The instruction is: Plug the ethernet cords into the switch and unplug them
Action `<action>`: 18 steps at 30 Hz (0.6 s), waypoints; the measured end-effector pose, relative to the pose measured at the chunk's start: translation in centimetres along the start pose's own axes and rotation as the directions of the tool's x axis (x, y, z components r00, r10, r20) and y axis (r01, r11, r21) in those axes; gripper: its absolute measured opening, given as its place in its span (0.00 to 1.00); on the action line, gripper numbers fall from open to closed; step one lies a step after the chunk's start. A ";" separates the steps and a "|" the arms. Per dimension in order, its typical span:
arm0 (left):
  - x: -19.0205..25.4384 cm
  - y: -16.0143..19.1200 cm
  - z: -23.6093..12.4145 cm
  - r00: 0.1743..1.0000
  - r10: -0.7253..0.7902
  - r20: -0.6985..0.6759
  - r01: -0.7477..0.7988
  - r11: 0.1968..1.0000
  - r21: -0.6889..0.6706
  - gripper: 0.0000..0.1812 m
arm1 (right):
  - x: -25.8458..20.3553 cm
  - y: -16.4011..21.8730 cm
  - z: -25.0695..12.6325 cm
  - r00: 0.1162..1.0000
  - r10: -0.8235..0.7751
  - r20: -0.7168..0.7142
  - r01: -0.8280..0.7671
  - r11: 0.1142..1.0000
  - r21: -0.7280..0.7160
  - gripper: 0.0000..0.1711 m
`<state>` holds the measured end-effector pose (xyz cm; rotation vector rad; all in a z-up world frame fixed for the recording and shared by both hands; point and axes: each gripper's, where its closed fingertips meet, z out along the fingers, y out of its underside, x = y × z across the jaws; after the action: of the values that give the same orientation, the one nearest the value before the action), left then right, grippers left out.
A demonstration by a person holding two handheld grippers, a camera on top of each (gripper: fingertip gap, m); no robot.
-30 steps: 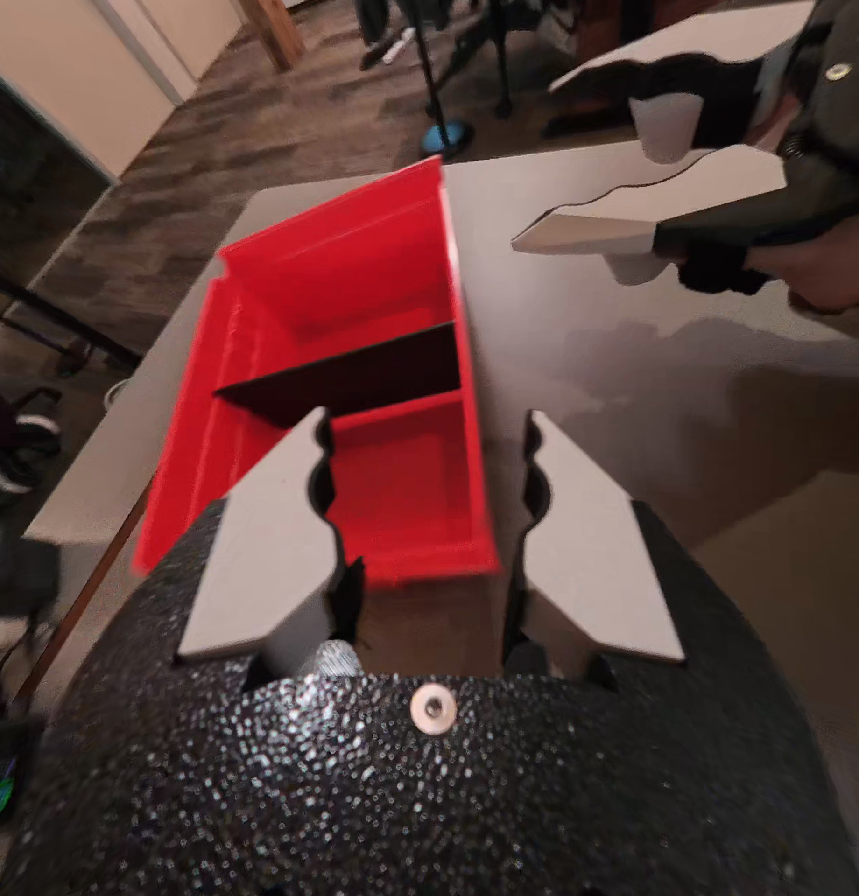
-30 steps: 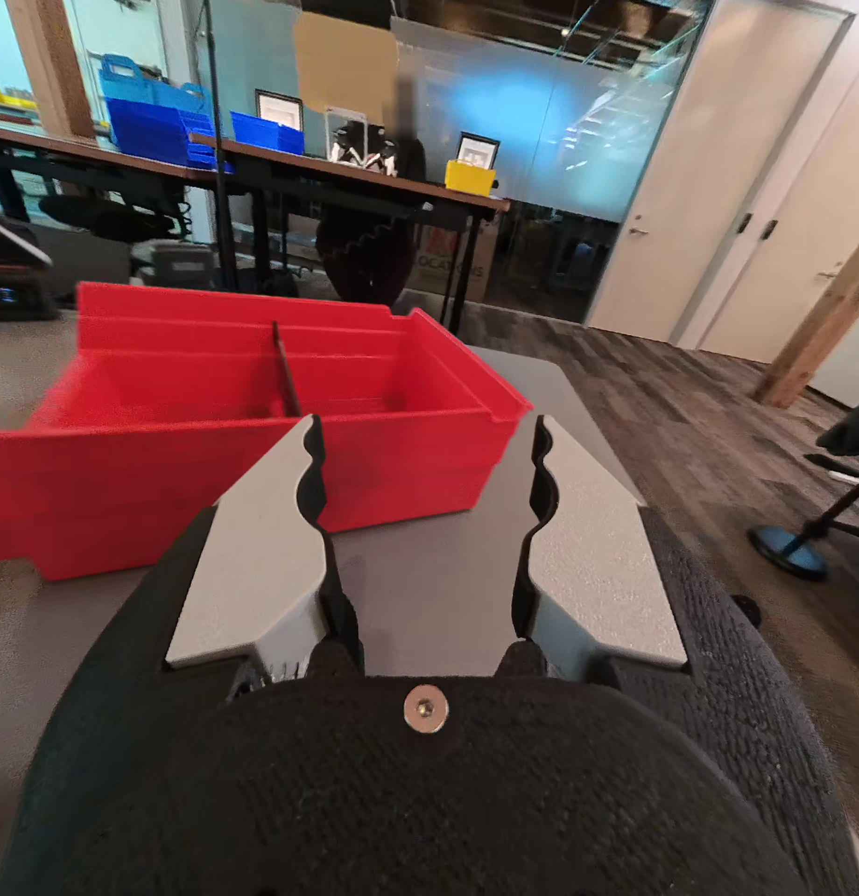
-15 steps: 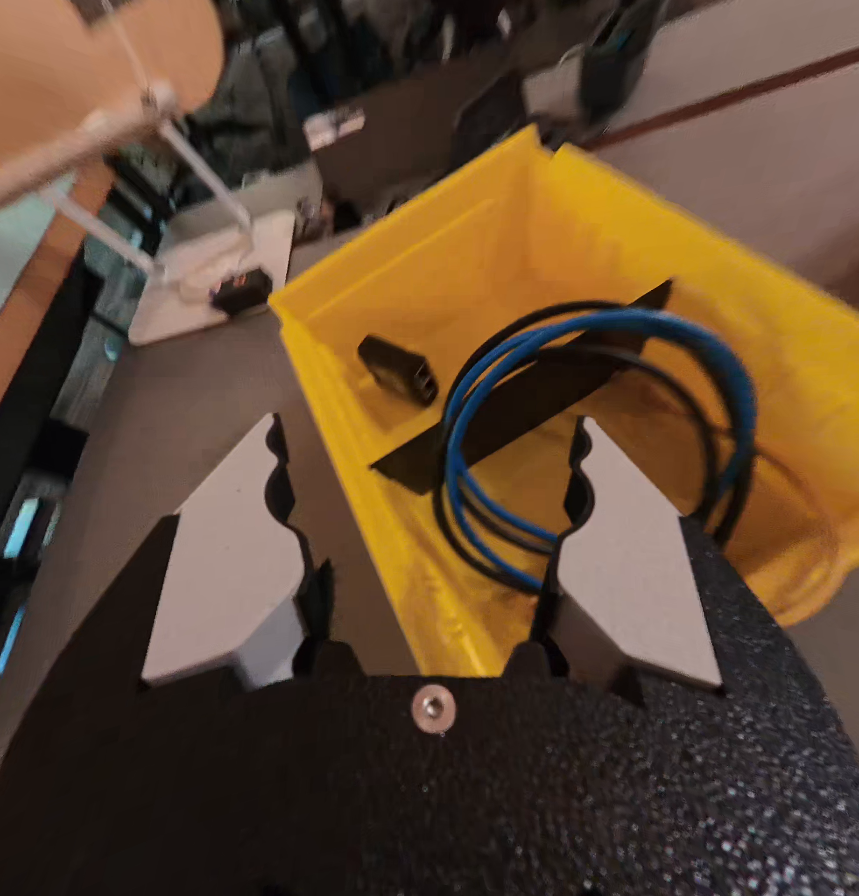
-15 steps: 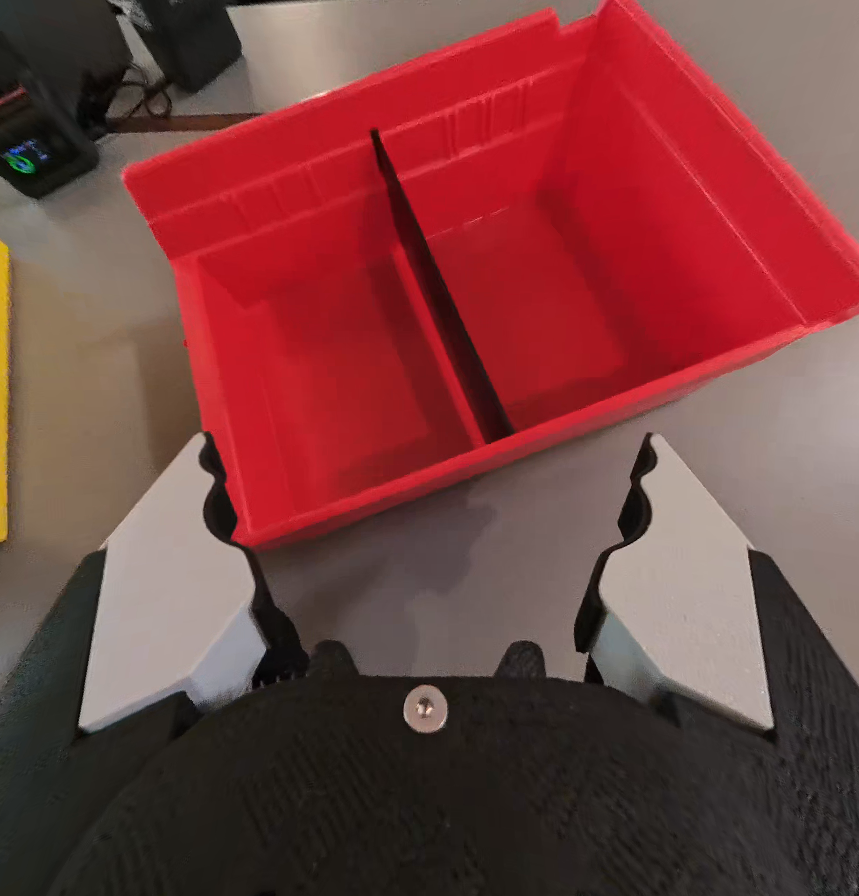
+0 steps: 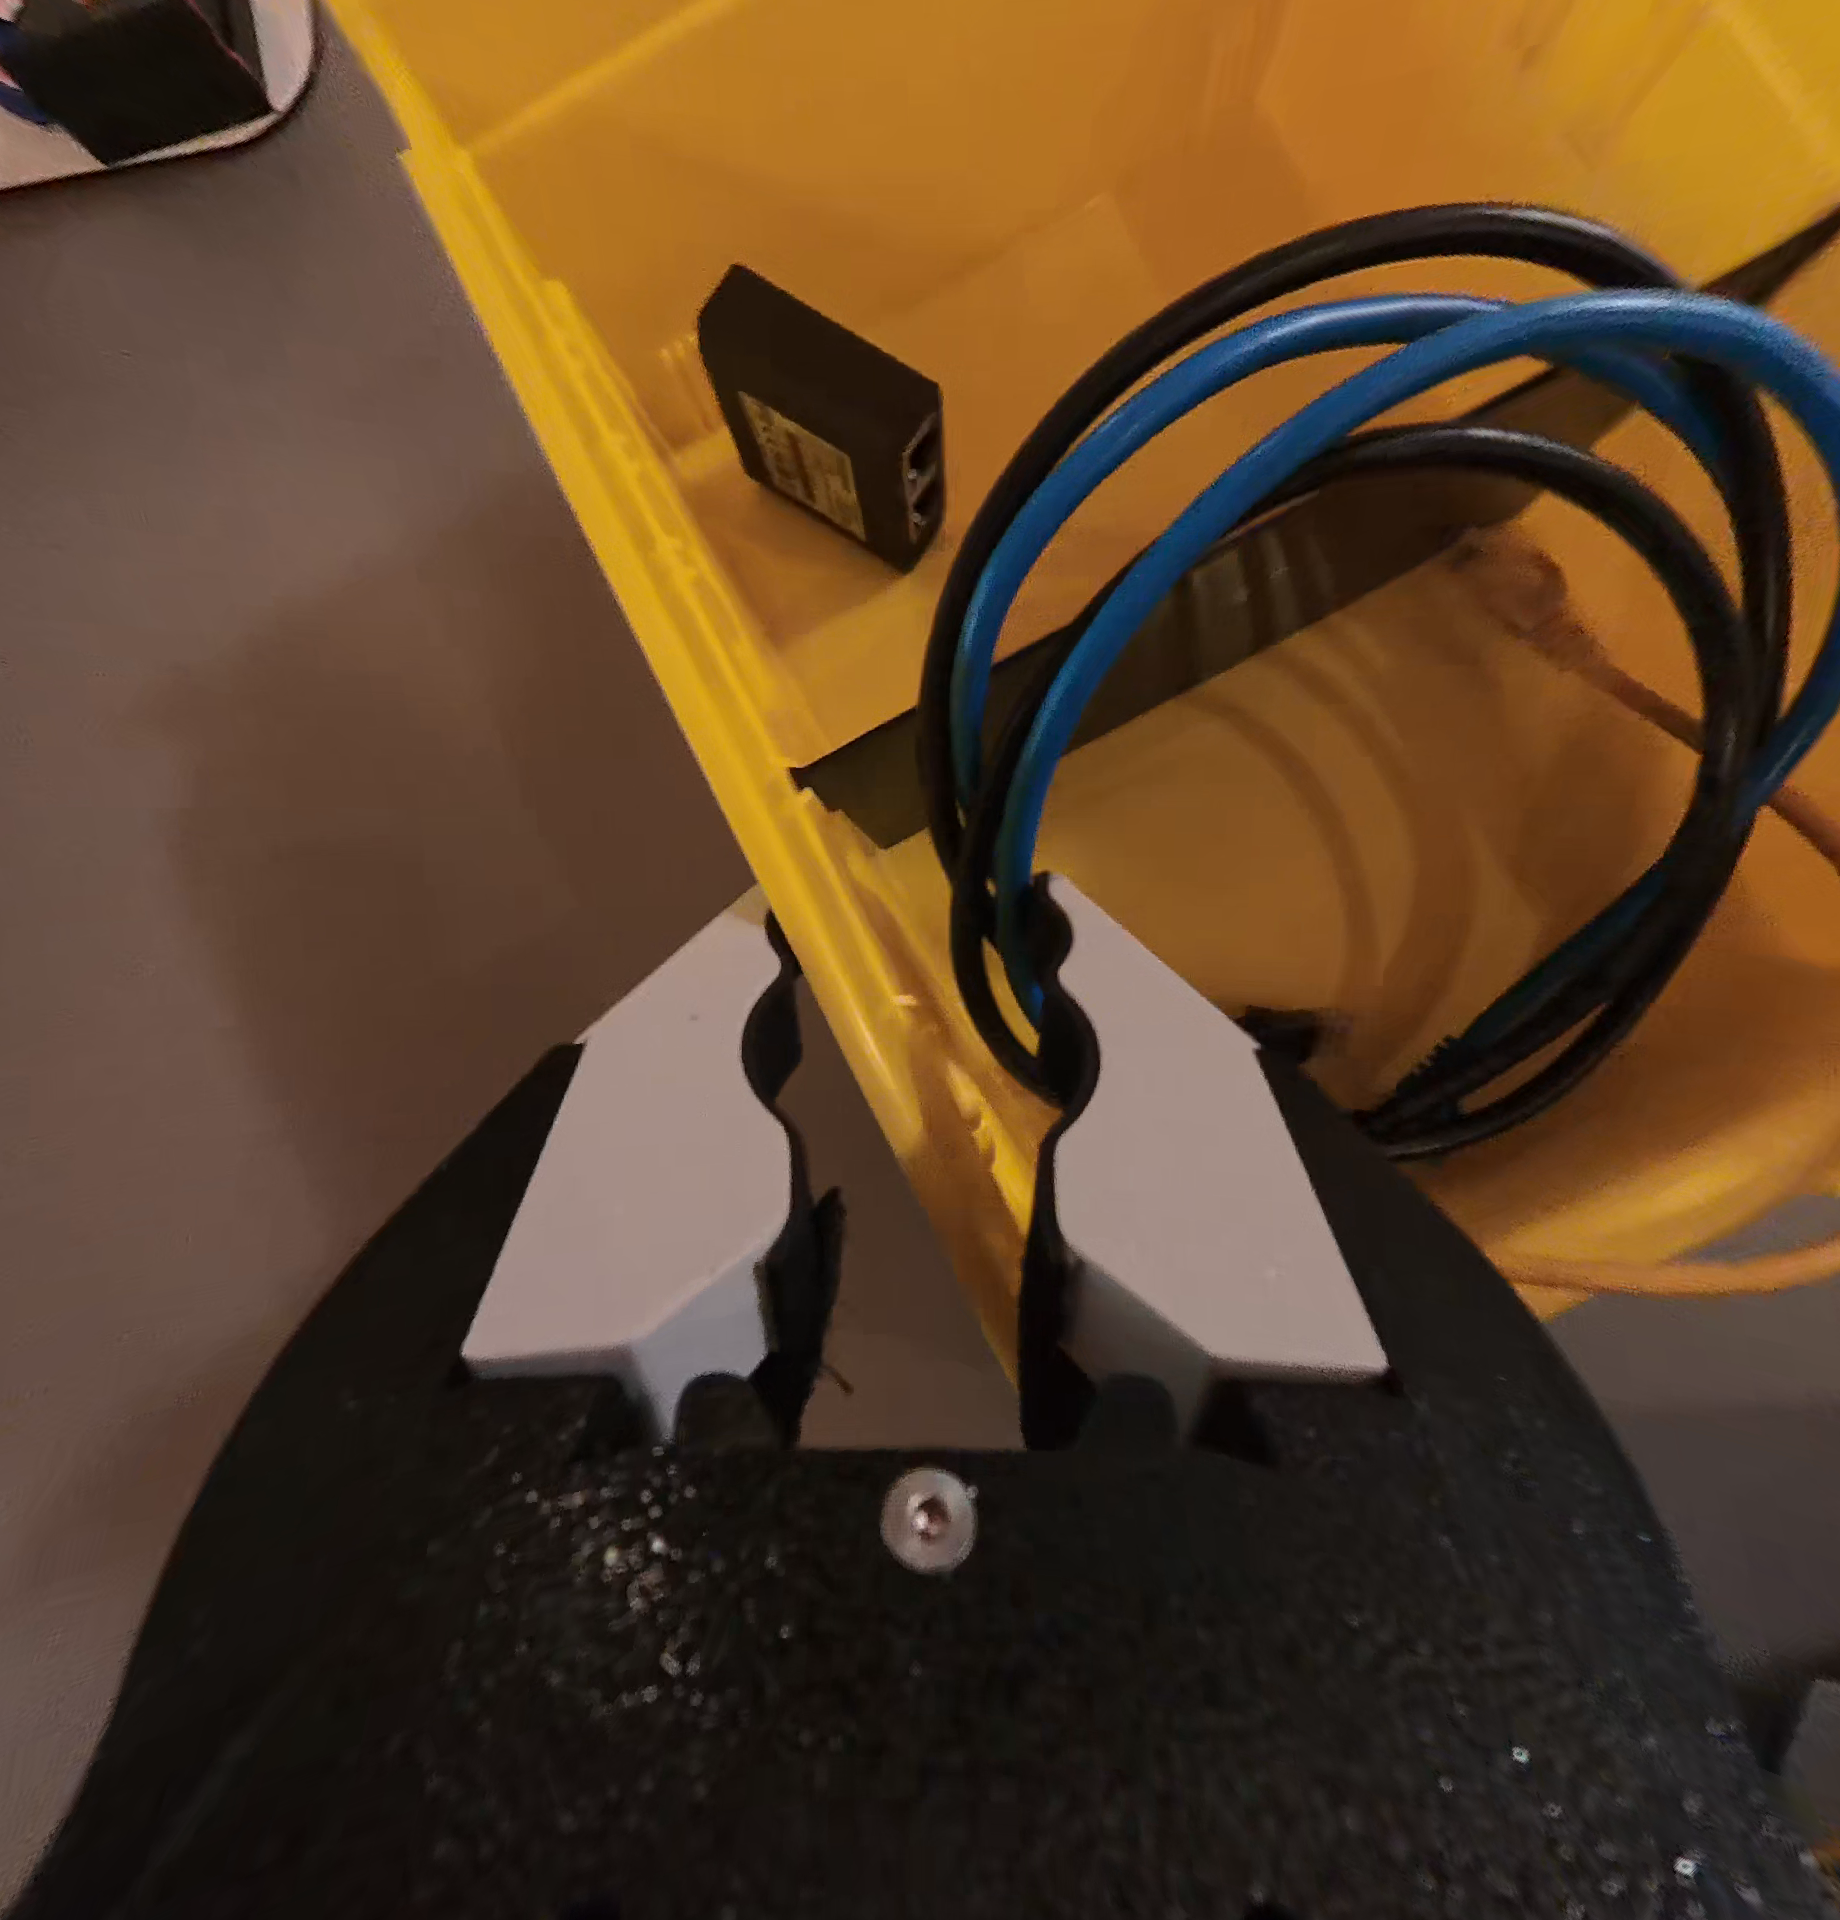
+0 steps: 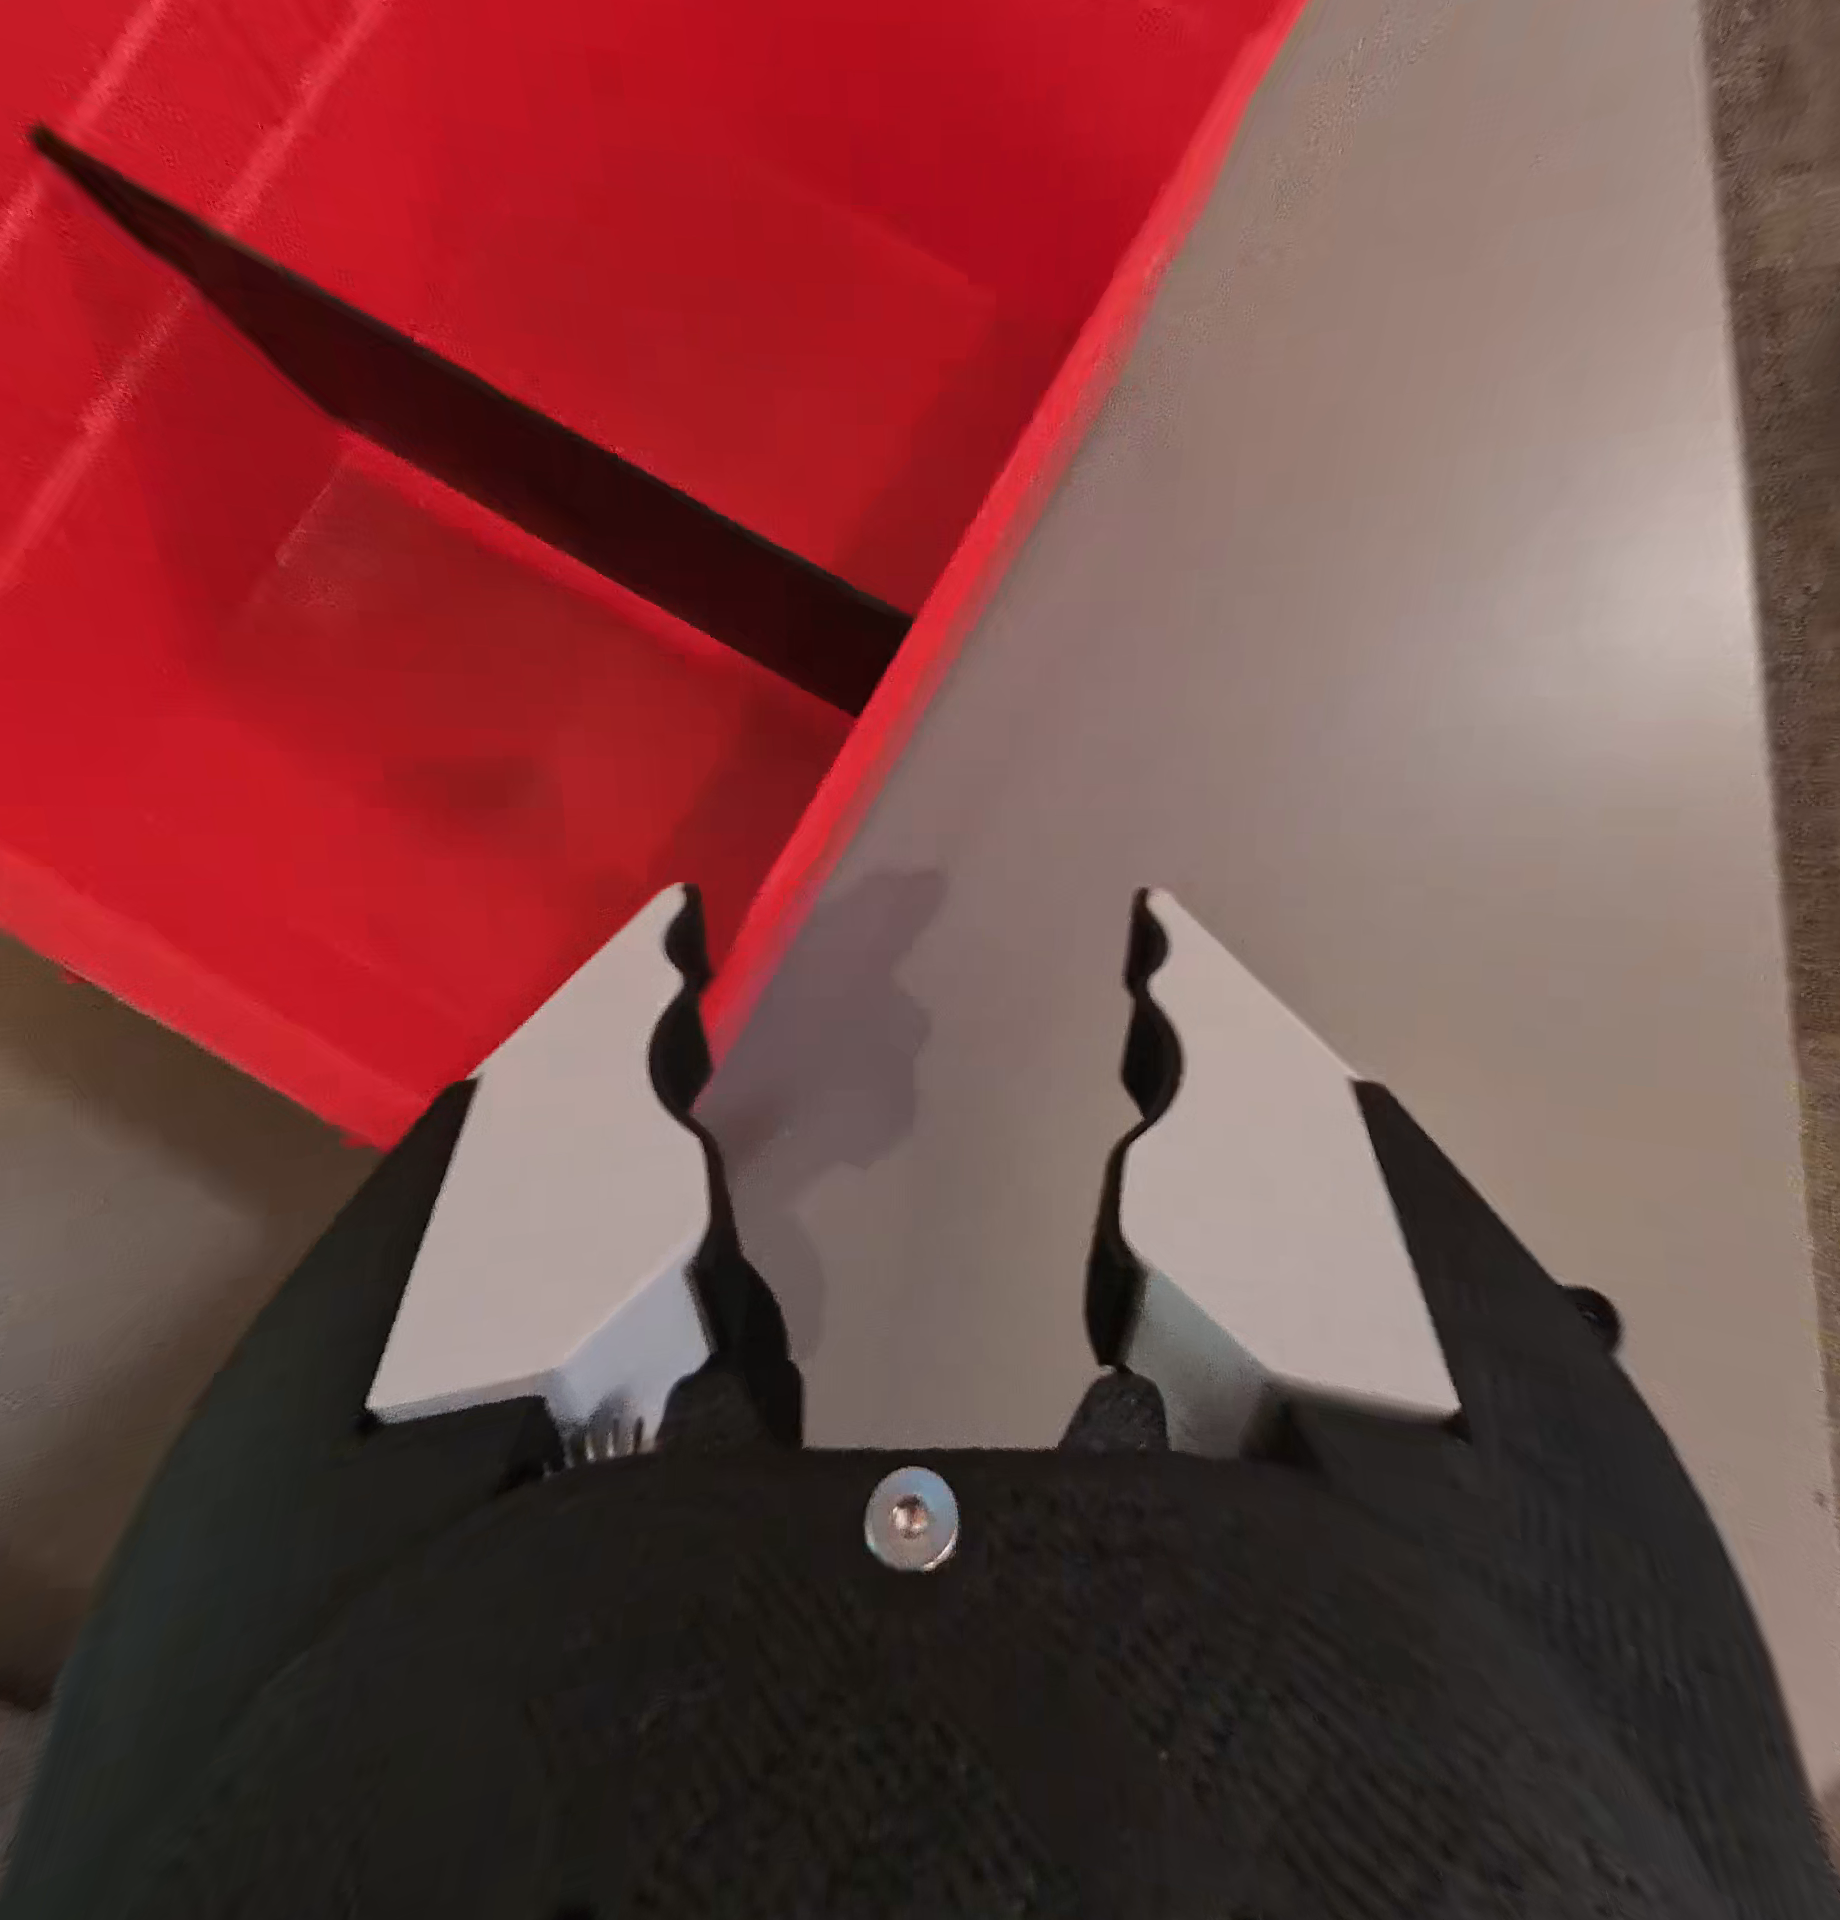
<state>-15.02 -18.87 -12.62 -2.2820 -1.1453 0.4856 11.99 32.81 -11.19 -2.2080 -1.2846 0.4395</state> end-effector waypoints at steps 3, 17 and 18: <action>-1.3 -0.1 0.2 0.999 0.004 0.032 -0.004 1.000 -0.011 0.17 | -0.8 0.1 -0.1 0.990 0.017 0.141 -0.013 1.000 -0.027 0.27; -5.7 -0.1 0.1 0.995 0.081 0.052 -0.080 0.996 -0.024 0.10 | 0.8 0.2 -0.4 0.991 -0.077 0.111 0.087 0.993 -0.081 0.06; -6.0 -0.1 0.1 0.994 0.097 0.054 -0.095 0.995 -0.029 0.10 | 1.2 0.3 -0.5 0.991 -0.087 0.099 0.096 0.992 -0.087 0.06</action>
<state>-18.55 -23.72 -12.18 -2.3682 -1.0776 0.5775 13.04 33.59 -10.97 -2.2154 -1.4776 0.4637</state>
